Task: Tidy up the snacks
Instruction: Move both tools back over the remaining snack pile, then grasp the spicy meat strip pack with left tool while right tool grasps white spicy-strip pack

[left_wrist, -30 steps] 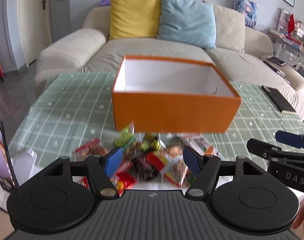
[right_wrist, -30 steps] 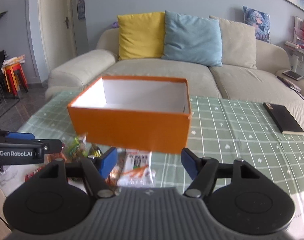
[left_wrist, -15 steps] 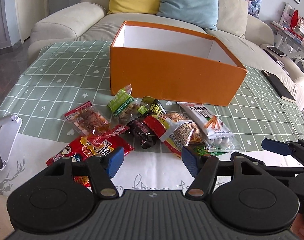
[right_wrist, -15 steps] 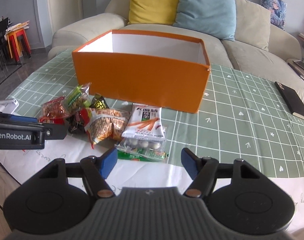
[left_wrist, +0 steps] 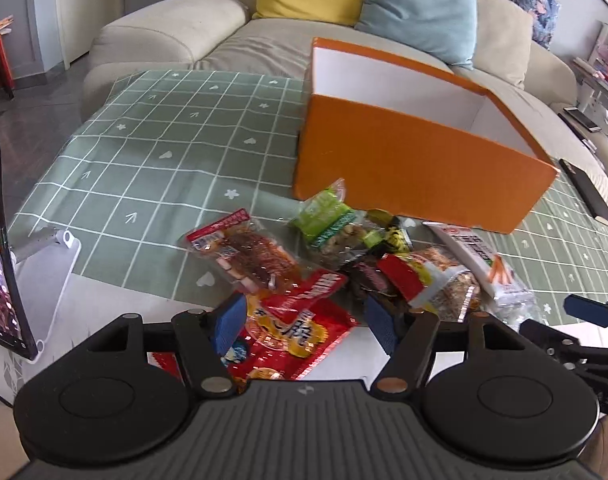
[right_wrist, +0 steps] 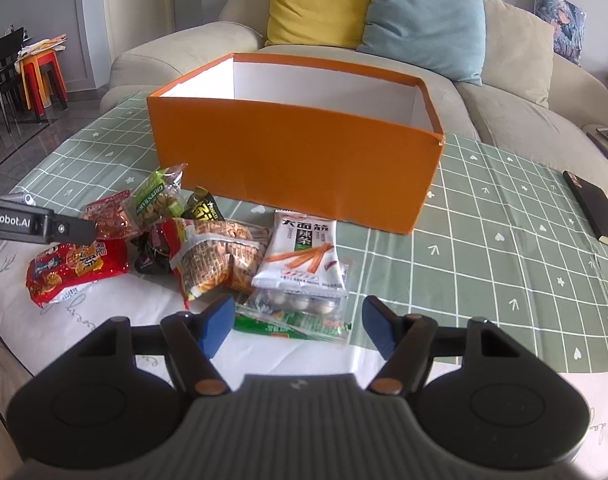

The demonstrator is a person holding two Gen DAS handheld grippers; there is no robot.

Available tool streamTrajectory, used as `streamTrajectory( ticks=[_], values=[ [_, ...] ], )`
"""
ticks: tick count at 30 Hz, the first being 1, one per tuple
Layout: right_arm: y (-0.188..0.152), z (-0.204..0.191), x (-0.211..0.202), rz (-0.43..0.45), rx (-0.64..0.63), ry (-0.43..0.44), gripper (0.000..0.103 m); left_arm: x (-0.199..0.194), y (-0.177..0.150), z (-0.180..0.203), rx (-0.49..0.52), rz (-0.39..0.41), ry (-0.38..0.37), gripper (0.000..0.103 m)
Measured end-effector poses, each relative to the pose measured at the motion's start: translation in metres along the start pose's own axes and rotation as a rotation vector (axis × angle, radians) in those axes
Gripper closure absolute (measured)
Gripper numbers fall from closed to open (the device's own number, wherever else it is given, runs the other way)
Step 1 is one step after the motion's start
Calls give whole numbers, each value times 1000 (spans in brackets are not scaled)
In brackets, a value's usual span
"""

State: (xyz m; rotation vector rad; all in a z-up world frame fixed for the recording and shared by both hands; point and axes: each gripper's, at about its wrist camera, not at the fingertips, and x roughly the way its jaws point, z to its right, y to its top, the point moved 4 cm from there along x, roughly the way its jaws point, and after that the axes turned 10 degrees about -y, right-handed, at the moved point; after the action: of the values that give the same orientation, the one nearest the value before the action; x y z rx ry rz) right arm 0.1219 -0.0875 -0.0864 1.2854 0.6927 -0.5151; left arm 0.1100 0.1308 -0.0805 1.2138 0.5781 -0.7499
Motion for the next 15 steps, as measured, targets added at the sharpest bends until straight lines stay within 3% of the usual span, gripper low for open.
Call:
streamTrajectory(
  ticks=[8,15],
  values=[
    [18,8,23,-34,80,1,35,26,16,-34,-194,9,5,24],
    [39,13,49,-65,132,-3,35,52,18,-54,-320,-32,2,23]
  ],
)
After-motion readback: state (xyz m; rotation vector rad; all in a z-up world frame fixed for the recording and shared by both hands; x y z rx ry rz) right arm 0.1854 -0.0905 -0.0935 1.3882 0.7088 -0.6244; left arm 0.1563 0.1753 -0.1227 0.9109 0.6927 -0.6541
